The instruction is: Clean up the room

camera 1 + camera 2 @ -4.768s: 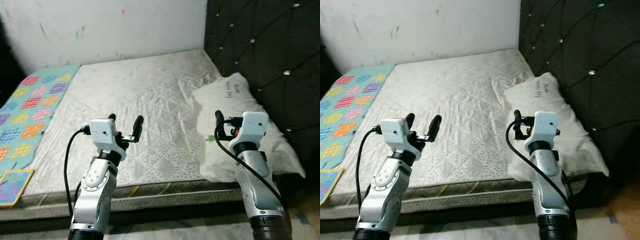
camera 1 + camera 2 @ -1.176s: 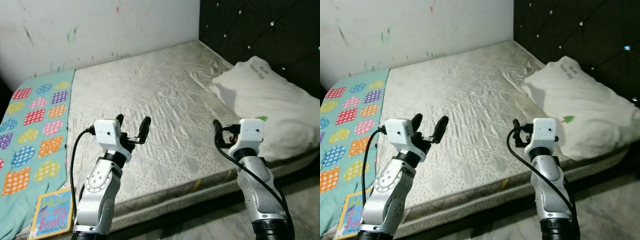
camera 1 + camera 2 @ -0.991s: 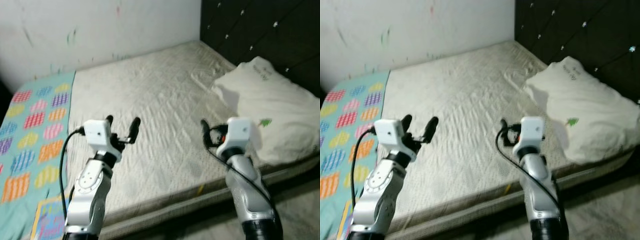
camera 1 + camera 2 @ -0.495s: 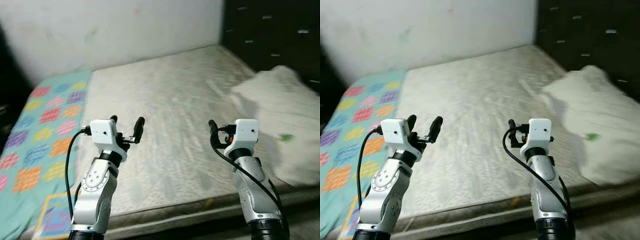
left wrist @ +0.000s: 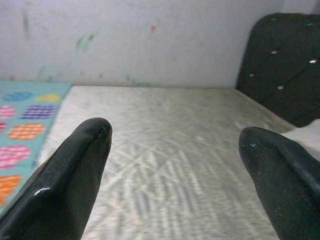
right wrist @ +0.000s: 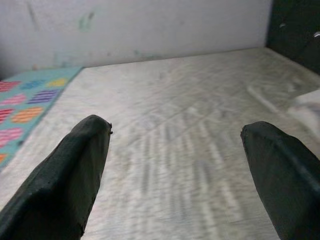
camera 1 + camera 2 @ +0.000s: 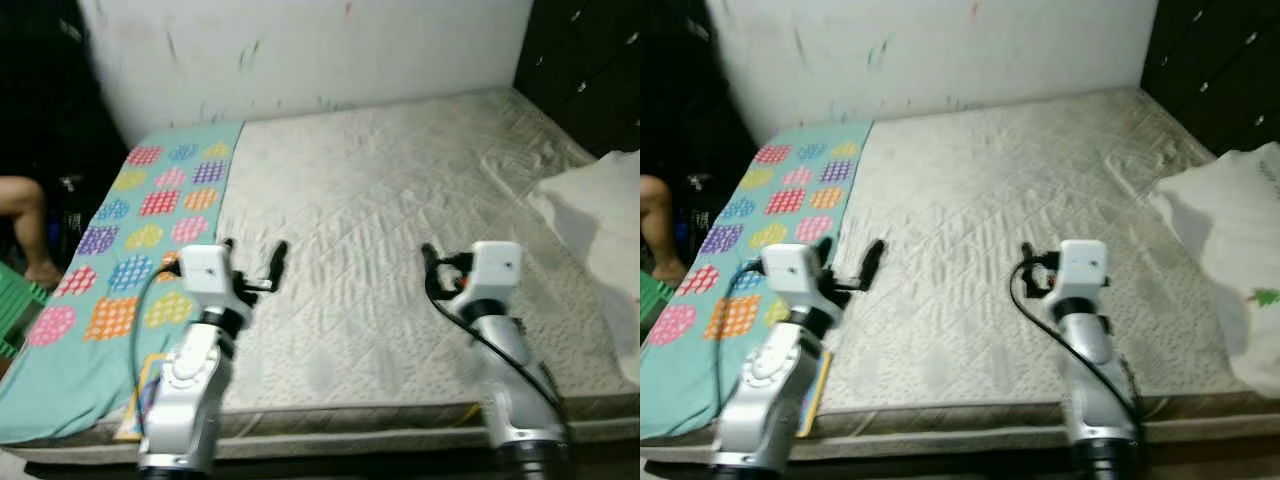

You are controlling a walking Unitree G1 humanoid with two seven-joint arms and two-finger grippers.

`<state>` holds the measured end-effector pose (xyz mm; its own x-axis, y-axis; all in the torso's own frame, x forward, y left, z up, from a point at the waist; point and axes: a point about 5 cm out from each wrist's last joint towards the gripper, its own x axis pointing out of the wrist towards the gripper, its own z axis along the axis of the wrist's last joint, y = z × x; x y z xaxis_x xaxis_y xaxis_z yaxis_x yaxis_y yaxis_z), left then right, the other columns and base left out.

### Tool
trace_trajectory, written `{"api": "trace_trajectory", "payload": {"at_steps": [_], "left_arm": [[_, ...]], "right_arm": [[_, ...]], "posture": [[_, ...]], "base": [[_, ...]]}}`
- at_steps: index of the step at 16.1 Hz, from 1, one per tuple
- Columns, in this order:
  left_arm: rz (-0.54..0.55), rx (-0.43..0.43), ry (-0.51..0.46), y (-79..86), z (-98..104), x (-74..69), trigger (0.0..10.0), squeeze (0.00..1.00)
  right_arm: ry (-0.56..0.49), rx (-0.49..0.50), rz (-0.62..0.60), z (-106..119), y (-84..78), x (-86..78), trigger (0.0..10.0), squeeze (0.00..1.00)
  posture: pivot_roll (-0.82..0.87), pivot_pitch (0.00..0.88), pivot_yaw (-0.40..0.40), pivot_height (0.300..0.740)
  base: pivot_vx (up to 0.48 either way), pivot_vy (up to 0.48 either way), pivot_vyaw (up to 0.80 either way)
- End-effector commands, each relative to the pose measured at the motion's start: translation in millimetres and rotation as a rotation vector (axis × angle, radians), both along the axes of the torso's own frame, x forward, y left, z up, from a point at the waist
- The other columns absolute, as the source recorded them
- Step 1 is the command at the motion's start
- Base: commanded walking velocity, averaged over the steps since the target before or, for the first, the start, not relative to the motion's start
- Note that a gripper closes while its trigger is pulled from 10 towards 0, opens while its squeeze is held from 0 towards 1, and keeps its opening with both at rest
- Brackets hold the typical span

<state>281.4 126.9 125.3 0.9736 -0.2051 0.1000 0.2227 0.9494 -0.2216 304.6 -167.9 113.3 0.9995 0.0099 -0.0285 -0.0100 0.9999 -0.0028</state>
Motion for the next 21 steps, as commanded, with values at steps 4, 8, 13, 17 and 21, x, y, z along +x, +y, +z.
{"api": "trace_trajectory", "payload": {"at_steps": [4, 8, 13, 17, 21], "left_arm": [[0.008, -0.004, 0.009, 0.3, 0.3, 0.1, 10.0, 0.0], [0.014, -0.01, 0.016, 0.4, 0.0, 0.6, 10.0, 0.0], [0.019, -0.013, 0.018, 0.1, 0.6, 1.6, 10.0, 0.0], [0.03, -0.008, 0.0, 2.5, 2.0, 1.4, 10.0, 0.0], [0.01, 0.01, -0.024, 4.2, 4.2, 0.6, 10.0, 0.0]], "right_arm": [[0.011, -0.006, -0.01, -2.7, -1.8, -1.1, 10.0, 0.0], [0.015, -0.008, -0.007, -3.2, -1.5, -1.0, 10.0, 0.0], [0.016, -0.014, -0.002, -2.7, -1.5, 0.1, 10.0, 0.0], [0.017, -0.018, 0.01, -3.2, 1.6, 0.4, 10.0, 0.0], [0.021, -0.019, 0.01, -4.3, 2.2, 0.8, 10.0, 0.0]], "posture": [[-0.27, 0.0, 0.146, 0.74], [-0.27, 0.0, 0.147, 0.74], [-0.28, 0.0, 0.145, 0.74], [-0.28, 0.0, 0.147, 0.74], [-0.28, 0.0, 0.152, 0.74]], "base": [[0.0, 0.48, 0.0], [0.0, 0.48, 0.0], [0.0, 0.48, 0.0], [0.0, 0.24, 0.0], [0.0, 0.0, 0.0]]}}
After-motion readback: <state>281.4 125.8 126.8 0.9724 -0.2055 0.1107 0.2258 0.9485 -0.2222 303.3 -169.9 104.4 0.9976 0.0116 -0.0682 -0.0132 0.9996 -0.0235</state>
